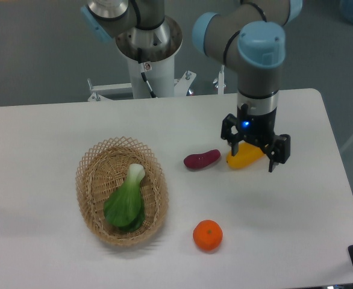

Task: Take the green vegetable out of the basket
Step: 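Move the open gripper over the basket above the bok choy leaves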

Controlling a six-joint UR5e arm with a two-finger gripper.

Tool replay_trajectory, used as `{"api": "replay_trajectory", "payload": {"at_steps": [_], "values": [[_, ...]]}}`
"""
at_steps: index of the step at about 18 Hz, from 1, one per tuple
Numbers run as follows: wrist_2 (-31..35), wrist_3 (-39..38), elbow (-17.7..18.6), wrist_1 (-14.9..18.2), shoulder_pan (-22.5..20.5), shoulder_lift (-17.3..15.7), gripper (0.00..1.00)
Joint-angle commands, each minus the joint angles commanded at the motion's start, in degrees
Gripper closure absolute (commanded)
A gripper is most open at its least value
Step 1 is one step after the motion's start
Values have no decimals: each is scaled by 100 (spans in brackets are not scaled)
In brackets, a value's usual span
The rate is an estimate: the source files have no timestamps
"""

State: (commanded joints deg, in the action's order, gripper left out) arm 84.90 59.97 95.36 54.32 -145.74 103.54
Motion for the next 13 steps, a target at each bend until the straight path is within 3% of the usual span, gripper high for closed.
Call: {"api": "replay_trajectory", "payload": {"at_steps": [6, 13], "values": [[53, -1267, 211, -9, 940, 97, 0], [201, -1330, 904, -61, 1679, 79, 0]]}}
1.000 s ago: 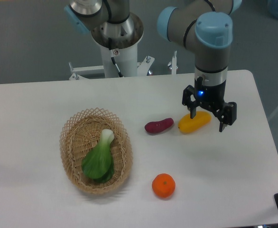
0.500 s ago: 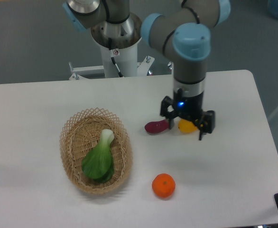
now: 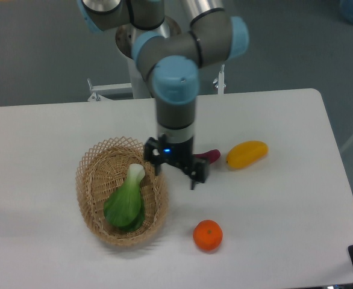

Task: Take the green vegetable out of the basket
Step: 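Move the open gripper over the basket above the bok choy leaves, then lower the gripper onto the bok choy leaves and close it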

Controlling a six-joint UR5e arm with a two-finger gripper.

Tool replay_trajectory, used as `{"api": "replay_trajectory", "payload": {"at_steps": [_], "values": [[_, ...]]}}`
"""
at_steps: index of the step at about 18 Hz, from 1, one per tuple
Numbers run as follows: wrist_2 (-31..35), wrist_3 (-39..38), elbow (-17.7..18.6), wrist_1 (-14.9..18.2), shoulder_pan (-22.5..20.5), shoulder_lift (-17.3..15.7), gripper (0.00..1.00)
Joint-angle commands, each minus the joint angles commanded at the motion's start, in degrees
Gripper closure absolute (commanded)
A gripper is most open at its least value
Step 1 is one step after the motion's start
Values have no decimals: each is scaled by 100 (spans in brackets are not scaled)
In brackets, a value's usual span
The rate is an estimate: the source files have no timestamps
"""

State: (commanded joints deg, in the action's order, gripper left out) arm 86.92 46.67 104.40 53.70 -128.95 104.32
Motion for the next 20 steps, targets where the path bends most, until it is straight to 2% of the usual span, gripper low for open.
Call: {"api": "replay_trajectory", "payload": {"at_steps": [3, 7, 12, 20], "values": [[62, 0, 124, -9, 238, 149, 0], [123, 35, 325, -53, 308, 255, 0], [493, 9, 642, -404, 458, 343, 0], [493, 0, 748, -413, 537, 378, 0]]}}
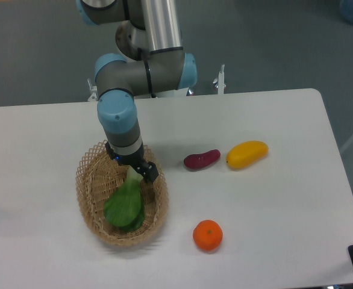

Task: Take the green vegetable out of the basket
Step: 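Lower the gripper onto the bok choy leaves and close it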

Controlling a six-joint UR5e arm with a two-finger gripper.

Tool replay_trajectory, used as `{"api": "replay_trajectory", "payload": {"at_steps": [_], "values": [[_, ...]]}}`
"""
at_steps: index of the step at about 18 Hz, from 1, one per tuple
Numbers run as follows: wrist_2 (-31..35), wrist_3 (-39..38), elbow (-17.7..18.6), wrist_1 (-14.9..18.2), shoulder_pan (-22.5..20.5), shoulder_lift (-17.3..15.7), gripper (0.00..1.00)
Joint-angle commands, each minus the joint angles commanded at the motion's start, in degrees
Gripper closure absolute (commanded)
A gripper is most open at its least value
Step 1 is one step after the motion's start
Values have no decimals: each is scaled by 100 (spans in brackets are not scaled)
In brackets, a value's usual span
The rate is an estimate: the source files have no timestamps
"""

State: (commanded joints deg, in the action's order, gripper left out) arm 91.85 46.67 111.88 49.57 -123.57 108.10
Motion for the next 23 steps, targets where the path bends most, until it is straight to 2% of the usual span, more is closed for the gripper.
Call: {"api": "replay_trajectory", "payload": {"at_steps": [7, 10, 11, 14, 15, 19, 22, 23], "values": [[9, 9, -9, 0, 9, 62, 0], [9, 35, -9, -219, 9, 114, 0], [35, 18, -9, -289, 9, 132, 4], [237, 35, -9, -316, 35, 167, 34], [246, 44, -17, -325, 44, 167, 38], [246, 35, -44, -334, 44, 167, 41], [237, 44, -61, -369, 44, 158, 53], [237, 53, -70, -369, 44, 158, 54]]}}
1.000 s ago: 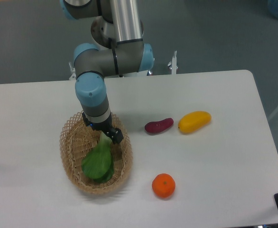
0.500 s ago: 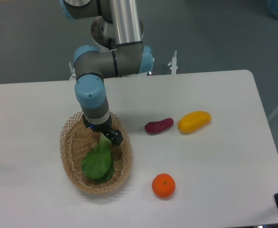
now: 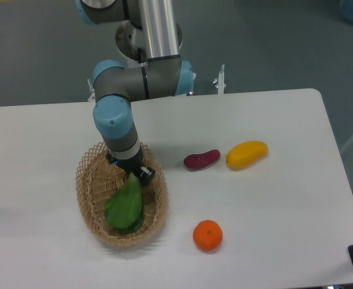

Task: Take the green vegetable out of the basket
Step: 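Lower the gripper onto the bok choy leaves and close it, then lift the bok choy out of the basket, tipping the basket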

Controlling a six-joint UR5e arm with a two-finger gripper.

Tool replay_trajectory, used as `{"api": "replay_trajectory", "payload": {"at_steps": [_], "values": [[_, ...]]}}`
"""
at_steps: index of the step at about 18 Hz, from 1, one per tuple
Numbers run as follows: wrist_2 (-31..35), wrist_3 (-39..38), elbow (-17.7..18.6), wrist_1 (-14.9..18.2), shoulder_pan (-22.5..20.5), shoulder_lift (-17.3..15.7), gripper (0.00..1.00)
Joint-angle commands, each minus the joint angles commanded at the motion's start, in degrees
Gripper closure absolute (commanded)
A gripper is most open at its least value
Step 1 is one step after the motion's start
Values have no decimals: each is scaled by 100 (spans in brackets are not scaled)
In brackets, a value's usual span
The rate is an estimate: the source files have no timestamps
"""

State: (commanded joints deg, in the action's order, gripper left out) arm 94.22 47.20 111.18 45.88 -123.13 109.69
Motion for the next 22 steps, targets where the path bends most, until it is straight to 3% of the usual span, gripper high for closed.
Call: {"api": "replay_trajectory", "payload": {"at_steps": [8, 15, 17, 22], "values": [[-17, 26, -140, 0, -9, -97, 54], [-79, 35, -676, 61, -70, -264, 54], [-105, 35, -957, 131, -175, -333, 54], [-377, 429, -1081, 184, -790, -562, 54]]}}
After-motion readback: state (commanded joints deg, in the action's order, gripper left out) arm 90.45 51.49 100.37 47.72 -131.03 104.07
